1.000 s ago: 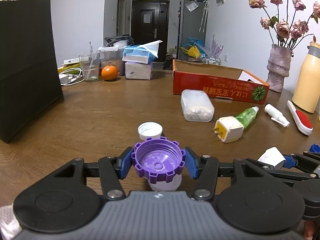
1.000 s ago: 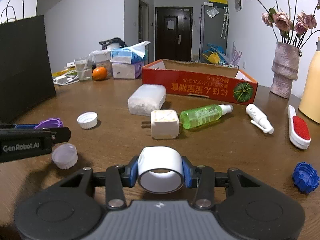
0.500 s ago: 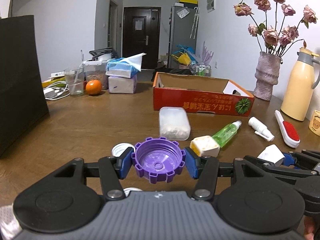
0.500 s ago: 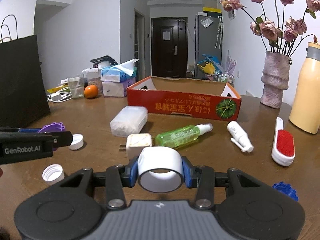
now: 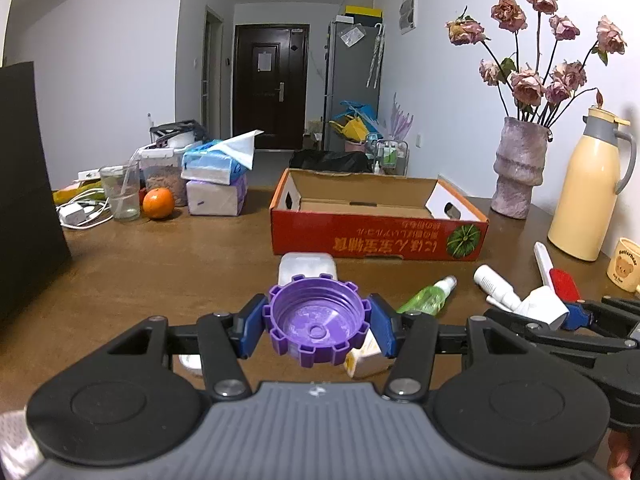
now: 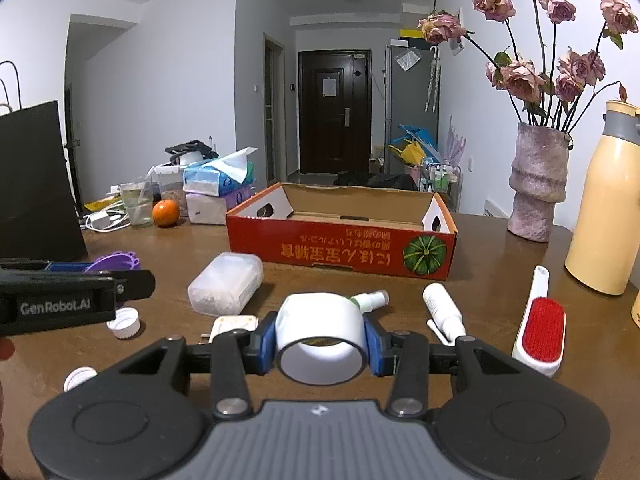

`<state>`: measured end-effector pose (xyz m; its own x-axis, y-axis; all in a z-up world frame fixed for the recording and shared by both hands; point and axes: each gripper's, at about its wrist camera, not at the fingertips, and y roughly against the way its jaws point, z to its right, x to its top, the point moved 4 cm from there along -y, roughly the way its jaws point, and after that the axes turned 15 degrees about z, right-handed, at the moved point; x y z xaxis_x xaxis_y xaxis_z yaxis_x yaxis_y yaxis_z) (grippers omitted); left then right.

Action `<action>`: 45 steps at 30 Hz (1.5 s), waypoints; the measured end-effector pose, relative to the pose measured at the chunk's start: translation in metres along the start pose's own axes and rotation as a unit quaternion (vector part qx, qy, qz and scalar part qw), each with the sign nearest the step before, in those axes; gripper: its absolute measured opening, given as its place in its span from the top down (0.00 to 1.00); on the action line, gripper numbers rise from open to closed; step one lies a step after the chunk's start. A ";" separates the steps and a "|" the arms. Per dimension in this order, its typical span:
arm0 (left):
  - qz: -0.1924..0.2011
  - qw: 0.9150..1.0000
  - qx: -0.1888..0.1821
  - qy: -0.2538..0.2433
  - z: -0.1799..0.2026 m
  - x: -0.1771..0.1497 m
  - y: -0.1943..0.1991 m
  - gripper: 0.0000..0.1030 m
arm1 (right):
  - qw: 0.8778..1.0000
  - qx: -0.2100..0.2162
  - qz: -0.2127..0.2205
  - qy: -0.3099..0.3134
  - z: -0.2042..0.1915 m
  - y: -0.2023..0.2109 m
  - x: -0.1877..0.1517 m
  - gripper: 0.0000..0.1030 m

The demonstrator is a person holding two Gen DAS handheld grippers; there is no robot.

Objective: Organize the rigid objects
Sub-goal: 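Carry the purple cap and tape roll with both grippers into the cardboard box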

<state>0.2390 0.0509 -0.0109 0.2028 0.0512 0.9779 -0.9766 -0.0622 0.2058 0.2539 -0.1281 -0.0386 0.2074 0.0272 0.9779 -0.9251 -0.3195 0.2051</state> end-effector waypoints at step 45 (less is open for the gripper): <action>-0.008 1.000 0.014 0.005 0.038 0.068 -0.137 0.46 | 0.999 -0.025 0.023 -0.002 0.062 -0.113 0.067 0.59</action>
<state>0.3888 0.0248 0.0286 0.2168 0.0628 0.9742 -0.9711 -0.0884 0.2218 0.3918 -0.1488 0.0014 0.1661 0.0092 0.9861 -0.9481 -0.2733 0.1622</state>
